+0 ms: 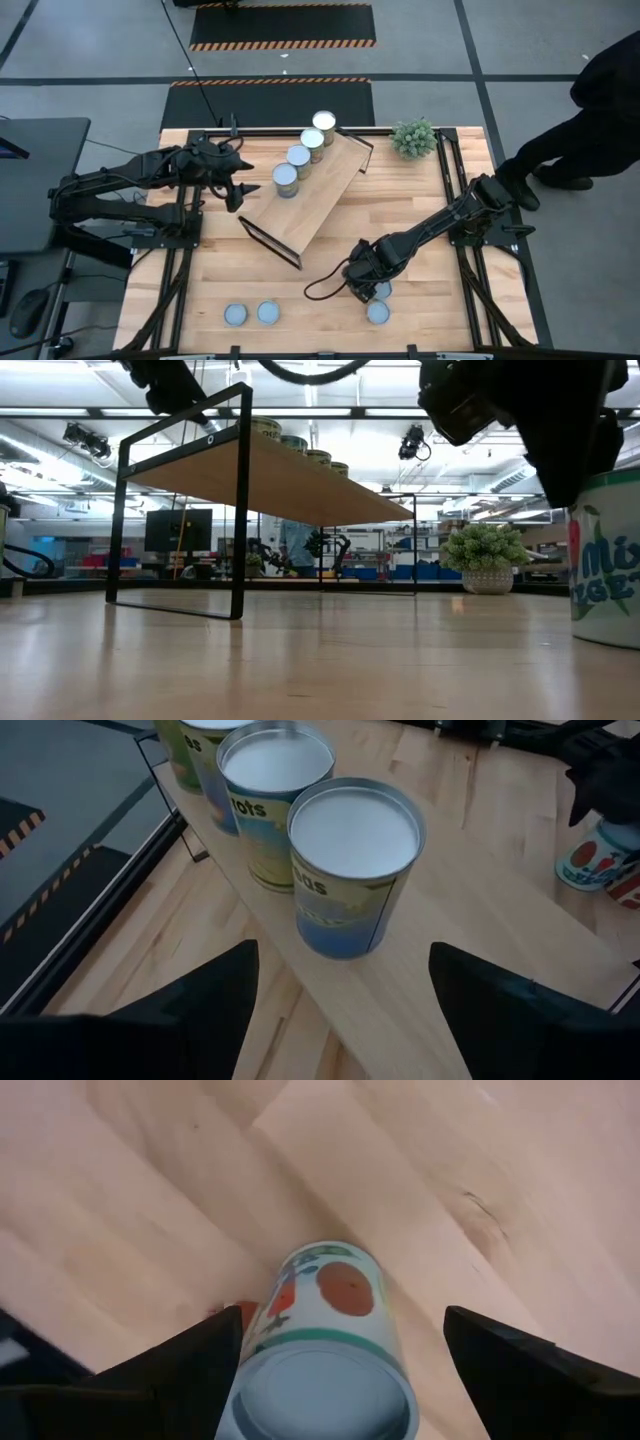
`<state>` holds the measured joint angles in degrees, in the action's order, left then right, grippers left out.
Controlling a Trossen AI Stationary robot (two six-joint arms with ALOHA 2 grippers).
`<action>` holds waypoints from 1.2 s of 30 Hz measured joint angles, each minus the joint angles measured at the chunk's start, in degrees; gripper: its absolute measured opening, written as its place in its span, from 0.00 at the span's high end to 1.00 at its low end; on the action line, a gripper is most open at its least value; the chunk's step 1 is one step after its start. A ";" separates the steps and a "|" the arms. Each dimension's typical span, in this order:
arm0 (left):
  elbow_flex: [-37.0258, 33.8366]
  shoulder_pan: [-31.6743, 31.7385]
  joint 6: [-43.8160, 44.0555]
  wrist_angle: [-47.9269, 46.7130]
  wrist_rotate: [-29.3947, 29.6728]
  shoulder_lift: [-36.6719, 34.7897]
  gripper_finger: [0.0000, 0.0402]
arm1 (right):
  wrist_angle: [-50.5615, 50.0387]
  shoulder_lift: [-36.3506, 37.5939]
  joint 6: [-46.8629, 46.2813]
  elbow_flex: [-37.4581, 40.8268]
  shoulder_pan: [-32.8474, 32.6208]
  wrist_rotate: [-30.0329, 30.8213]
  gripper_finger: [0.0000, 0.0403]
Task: Pick and place cans onto a shelf
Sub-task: Put the canned mix vegetables on the shelf
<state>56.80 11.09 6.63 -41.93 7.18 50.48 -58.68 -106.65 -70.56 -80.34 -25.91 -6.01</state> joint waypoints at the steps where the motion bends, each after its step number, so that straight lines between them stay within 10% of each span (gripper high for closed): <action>1: 0.00 0.00 0.00 -0.16 0.00 0.00 0.25 | 0.21 0.00 1.35 0.00 -0.02 -0.26 0.12; 36: 0.00 -0.01 0.07 -2.46 -0.02 0.02 0.25 | 1.51 5.25 10.73 12.35 -1.87 -3.76 0.01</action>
<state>56.80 11.08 6.70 -44.39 7.16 50.50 -57.18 -101.41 -59.82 -67.98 -27.79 -9.78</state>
